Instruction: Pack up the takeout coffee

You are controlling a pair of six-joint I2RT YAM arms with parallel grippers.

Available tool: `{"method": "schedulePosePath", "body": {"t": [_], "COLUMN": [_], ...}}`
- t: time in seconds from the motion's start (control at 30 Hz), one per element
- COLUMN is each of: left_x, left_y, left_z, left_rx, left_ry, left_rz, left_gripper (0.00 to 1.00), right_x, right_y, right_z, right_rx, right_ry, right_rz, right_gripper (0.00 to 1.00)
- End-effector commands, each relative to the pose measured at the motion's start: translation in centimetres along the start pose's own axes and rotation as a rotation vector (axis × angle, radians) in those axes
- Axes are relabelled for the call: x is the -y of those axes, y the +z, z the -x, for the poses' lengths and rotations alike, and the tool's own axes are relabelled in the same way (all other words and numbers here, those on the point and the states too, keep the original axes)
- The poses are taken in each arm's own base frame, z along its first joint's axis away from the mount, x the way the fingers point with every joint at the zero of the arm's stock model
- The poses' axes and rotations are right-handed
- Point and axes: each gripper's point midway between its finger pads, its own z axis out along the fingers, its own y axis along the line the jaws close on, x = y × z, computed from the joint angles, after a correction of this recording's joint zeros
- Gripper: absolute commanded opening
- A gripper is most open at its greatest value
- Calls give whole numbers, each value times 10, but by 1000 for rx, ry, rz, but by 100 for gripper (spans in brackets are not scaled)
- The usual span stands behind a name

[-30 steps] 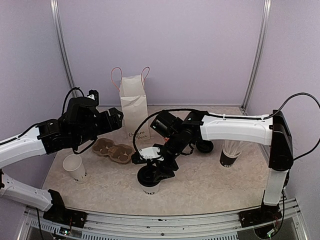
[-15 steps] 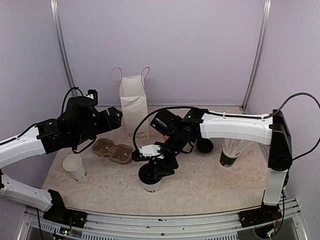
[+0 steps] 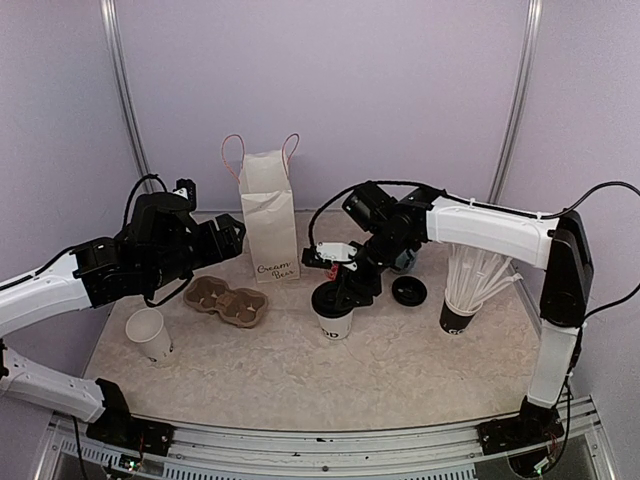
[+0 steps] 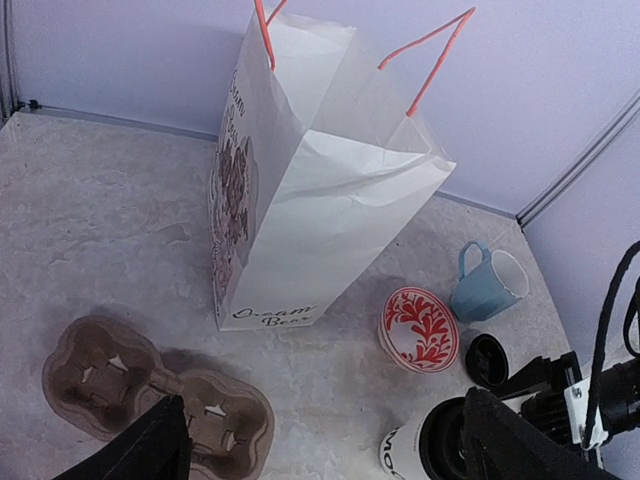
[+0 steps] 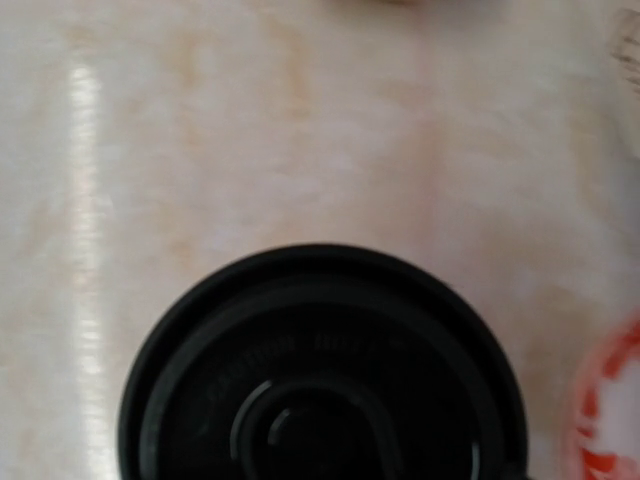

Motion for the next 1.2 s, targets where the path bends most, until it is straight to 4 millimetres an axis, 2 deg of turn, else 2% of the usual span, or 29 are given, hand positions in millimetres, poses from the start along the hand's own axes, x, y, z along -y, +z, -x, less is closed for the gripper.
{"method": "schedulePosePath", "body": {"t": [0.0,0.1,0.2,0.47,0.67,0.87,1.03,1.1,1.13,1.17], "left_x": [-6,-8,-7,-3,-2,3,4,-4,-12,-26], "left_y": [-3,-5,-5,-3,-3,-1,-1,-4,-7,-12], "left_z": [1,2,3,4,2,3,3,-3,-6,-18], "left_rx": [-2,4,4,-6,-13,-19,-39,-83,-110,-174], "left_ry": [1,-5,-9,1,-1,-2,8,14,6,26], "left_rz": [11,13,10,7,4,-9,-7,41,89,153], "left_gripper": [91,91,91,91,91,91,91,89,88,83], "right_x": [39,57,65,64,62,58,52,49,46,43], "right_y": [-16,-21,-21,-11,-11,-26,-48,-58,-61,-64], "right_z": [-2,-11,-16,-25,-29,-28,-24,-24,-25,-25], "right_rx": [6,14,18,1,-4,8,28,38,44,50], "right_ry": [86,142,165,186,195,211,212,203,196,189], "right_rz": [-100,-123,-132,-125,-120,-114,-121,-133,-134,-136], "right_gripper": [68,67,67,68,75,88,89,89,89,89]}}
